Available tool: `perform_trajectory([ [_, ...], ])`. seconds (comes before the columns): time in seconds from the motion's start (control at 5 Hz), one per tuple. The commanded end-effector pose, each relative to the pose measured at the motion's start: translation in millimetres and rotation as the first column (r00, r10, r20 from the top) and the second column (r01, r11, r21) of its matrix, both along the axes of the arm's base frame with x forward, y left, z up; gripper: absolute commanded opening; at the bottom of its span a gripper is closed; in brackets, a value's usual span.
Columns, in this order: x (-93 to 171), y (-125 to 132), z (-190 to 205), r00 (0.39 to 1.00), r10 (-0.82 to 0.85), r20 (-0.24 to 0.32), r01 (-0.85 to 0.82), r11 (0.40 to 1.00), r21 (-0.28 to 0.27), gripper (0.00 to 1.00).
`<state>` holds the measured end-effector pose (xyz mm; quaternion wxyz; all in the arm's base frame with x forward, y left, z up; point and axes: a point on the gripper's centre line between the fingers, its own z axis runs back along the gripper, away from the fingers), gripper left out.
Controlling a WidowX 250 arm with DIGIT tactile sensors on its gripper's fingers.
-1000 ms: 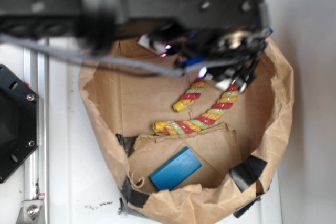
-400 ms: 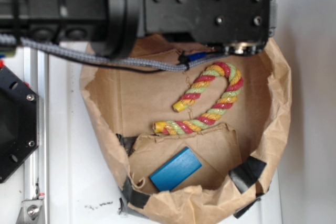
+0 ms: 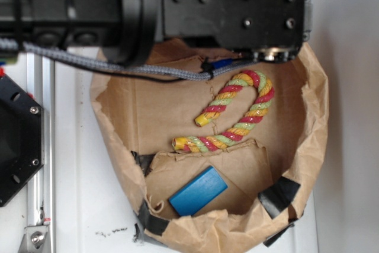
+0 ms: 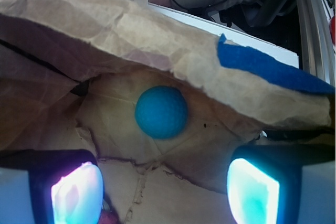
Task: Grab the blue ball.
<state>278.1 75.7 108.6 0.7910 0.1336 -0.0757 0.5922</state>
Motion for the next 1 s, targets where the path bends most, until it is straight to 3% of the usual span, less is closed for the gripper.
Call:
perform_trajectory([
  [0.0, -1, -1, 7, 0.998, -0.007, 0.069, 0.006, 1.000, 0.026, 1.00],
  [0.2, 0, -14, 7, 0.993, -0.058, 0.104, 0.054, 0.998, 0.038, 1.00],
  [0.8, 2, -10, -21, 0.996, -0.066, 0.052, 0.061, 0.994, 0.088, 1.00],
])
